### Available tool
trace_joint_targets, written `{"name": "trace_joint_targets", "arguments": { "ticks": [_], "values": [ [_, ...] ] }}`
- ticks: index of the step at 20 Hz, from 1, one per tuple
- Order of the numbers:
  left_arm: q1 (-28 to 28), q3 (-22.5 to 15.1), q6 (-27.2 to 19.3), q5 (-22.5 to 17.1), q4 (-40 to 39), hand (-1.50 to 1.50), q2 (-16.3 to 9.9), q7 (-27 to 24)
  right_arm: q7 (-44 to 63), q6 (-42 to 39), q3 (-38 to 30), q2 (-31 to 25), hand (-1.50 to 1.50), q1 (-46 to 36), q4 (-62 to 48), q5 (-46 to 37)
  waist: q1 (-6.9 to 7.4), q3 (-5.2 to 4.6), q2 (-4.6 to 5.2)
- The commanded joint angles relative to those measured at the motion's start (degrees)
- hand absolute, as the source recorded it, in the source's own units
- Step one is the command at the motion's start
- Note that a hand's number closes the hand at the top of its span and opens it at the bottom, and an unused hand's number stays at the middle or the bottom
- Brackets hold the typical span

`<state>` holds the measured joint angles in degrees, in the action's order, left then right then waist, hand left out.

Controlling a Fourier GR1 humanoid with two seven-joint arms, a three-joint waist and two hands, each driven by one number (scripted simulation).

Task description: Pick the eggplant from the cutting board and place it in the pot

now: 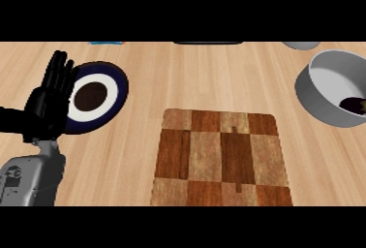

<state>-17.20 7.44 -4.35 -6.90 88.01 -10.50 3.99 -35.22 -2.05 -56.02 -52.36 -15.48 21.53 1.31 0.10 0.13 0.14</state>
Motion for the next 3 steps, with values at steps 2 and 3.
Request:
{"name": "trace_joint_targets", "arguments": {
  "ticks": [2,3],
  "values": [
    [0.48,-1.11,-1.97,1.59,0.89,0.00,1.77,-0.26,-4.71,-2.23,-0.62,-2.30,-1.50,3.48,-4.53,2.34,0.09,0.01,-0.02],
    [2.71,-2.48,-1.70,2.19,1.82,0.00,2.63,-1.13,-5.08,-5.72,-2.29,-4.77,-1.50,6.11,-6.72,2.76,0.09,0.12,0.04]
  ]
}}
